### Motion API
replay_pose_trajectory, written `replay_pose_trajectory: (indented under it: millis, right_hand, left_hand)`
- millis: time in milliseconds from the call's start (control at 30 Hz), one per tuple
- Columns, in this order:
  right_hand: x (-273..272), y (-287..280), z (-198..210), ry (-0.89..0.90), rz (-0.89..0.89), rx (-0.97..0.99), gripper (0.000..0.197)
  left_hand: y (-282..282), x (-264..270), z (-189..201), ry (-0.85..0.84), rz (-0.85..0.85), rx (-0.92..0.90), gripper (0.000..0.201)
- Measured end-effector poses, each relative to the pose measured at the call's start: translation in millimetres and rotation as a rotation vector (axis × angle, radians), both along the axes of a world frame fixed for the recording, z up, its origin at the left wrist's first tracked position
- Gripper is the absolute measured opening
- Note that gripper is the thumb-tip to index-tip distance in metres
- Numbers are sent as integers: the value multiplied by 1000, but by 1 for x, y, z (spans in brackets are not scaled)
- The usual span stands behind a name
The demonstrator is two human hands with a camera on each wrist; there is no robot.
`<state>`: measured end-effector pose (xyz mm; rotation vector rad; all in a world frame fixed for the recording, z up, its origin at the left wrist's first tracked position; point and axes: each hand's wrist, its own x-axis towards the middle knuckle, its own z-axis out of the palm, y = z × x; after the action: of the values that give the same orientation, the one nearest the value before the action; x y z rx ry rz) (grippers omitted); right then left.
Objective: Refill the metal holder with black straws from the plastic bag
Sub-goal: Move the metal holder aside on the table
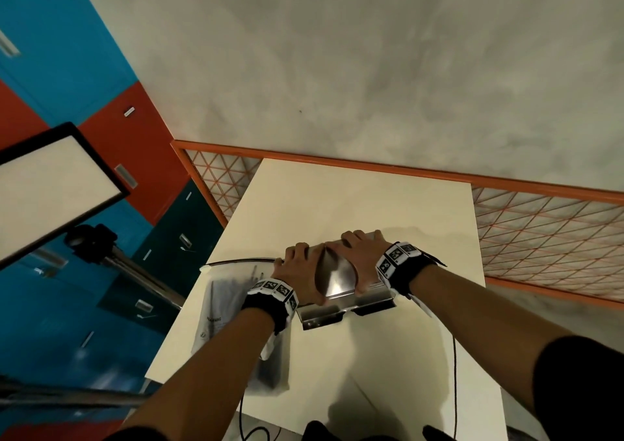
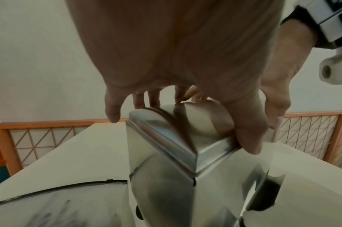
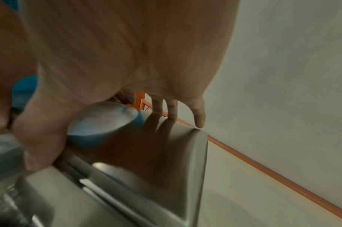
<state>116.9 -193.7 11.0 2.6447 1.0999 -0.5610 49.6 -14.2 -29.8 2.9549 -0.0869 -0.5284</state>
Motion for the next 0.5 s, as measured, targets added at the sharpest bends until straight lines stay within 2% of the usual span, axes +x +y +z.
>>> replay_pose_trajectory:
  millis: [300,500]
  right_hand:
    - [-1,-3,5,-74,21,16,121]
    - [-23,-22,14,-120,42,19,117]
  left_hand:
    - [1,-4,10,-73,-5,-9,116]
    - [-10,-27,14,-125,-47,-9,120]
